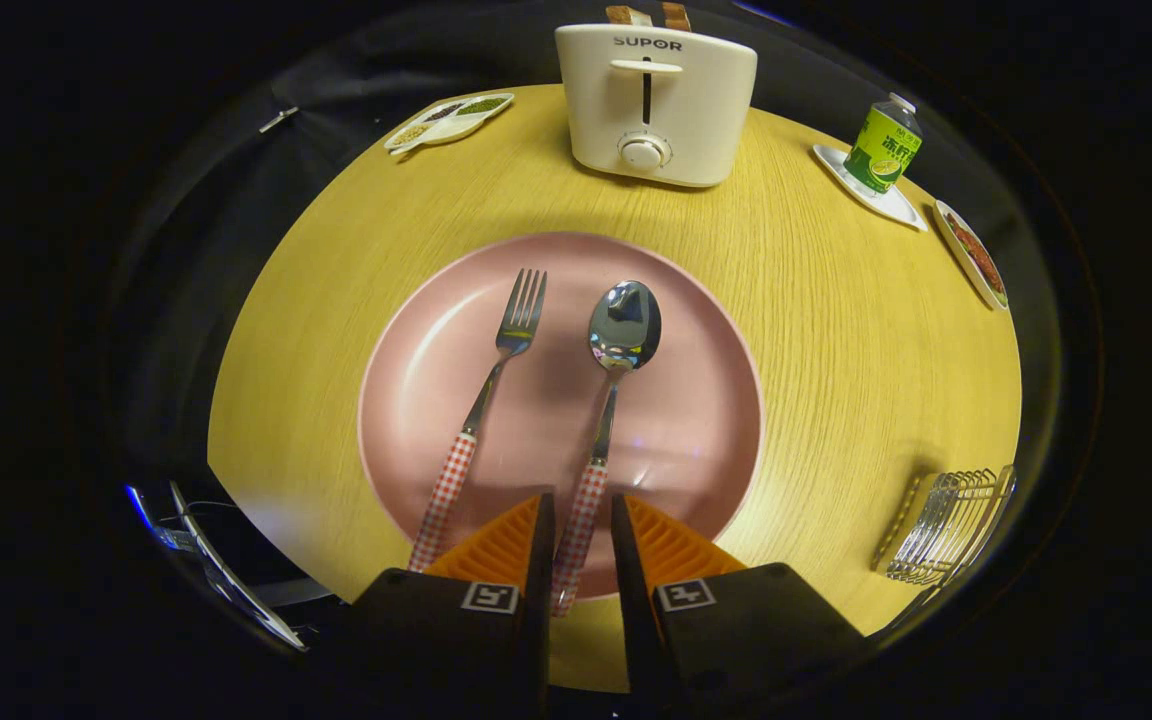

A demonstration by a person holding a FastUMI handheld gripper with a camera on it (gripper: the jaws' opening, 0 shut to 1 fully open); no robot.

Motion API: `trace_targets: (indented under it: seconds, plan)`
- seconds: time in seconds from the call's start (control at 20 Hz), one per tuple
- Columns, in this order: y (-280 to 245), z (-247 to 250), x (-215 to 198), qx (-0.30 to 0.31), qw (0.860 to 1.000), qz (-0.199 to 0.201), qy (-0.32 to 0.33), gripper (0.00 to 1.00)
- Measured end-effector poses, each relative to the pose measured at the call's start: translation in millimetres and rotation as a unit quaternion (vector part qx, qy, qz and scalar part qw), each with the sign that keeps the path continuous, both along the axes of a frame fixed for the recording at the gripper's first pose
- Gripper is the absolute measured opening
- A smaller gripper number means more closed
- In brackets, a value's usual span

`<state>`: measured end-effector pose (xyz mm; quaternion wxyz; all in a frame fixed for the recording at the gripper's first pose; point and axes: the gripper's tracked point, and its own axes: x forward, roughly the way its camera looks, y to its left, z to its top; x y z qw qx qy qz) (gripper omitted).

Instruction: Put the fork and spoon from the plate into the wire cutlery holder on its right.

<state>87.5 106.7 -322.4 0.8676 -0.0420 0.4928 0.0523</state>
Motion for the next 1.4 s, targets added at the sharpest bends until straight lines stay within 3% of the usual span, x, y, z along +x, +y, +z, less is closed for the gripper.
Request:
trace_targets:
  seconds: [0.05,0.2,0.35,0.85,1.15,1.4]
  plan:
    - [-2,0,0,0.0,1.0,-0.006,0.003,0.27]
    - [-6,1,1,0.009,1.0,-0.011,0.007,0.16]
    - [-2,10,-2,0.038,0.999,0.005,0.009,0.13]
    - [-41,76,-61,0.065,0.996,0.062,-0.004,0.13]
    - [-124,113,-114,0.04,0.994,0.095,0.02,0.13]
    - [-199,133,-134,0.002,0.992,0.109,0.056,0.13]
